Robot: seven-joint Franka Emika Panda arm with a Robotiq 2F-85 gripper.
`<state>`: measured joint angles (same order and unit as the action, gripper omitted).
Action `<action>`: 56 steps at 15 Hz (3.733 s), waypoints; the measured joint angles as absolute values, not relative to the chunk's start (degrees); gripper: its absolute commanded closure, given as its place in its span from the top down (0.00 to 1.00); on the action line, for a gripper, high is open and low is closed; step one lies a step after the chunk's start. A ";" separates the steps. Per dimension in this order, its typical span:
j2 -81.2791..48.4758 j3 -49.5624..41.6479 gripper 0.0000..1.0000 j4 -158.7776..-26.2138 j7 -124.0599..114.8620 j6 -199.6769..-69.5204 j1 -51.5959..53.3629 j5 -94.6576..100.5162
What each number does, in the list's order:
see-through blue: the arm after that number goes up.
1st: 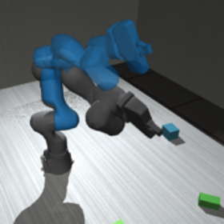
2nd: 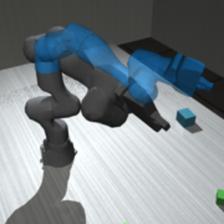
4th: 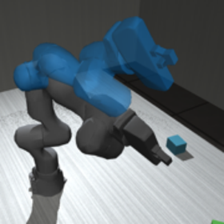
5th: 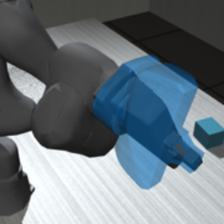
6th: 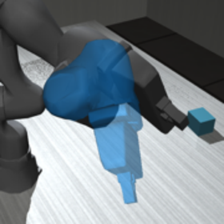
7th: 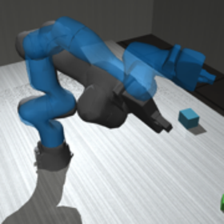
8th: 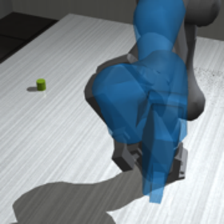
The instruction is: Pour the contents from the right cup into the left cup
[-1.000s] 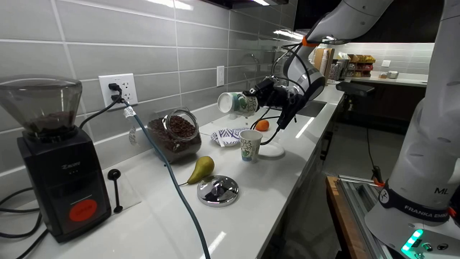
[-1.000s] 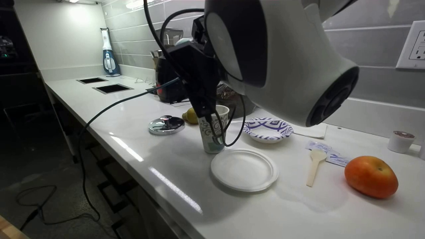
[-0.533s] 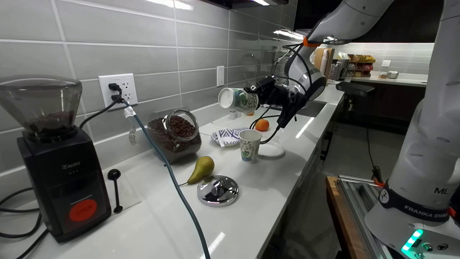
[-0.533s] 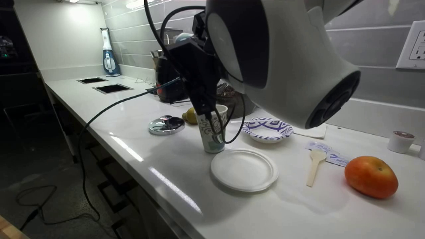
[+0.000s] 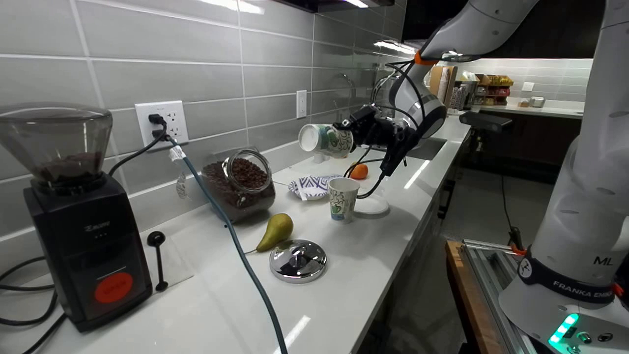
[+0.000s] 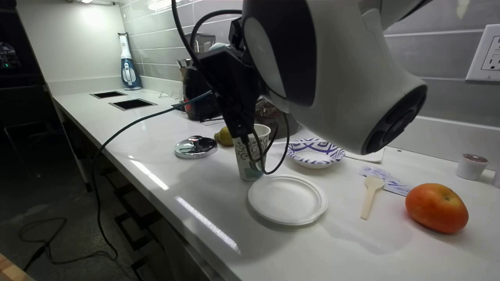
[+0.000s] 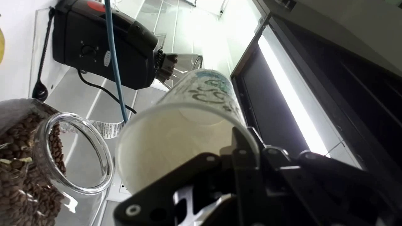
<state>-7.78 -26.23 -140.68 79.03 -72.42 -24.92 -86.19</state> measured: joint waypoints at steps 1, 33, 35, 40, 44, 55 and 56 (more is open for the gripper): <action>-7.55 -26.21 0.01 -140.68 78.27 -73.61 -24.75 -85.82; 28.15 -14.46 0.01 -137.68 46.96 -103.11 -18.28 -7.44; 28.10 -14.98 0.01 -137.90 45.89 -103.91 -17.63 -6.08; 27.90 -14.12 0.01 -142.56 36.68 -111.24 -16.72 2.25; 27.91 -14.05 0.01 -146.82 30.68 -115.72 -16.37 8.04; 27.47 -17.99 0.03 -157.67 26.08 -137.21 -17.14 17.62; 27.45 -18.00 0.03 -157.64 26.08 -137.18 -17.12 17.61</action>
<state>27.45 -18.00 -157.64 26.08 -137.18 -17.12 17.61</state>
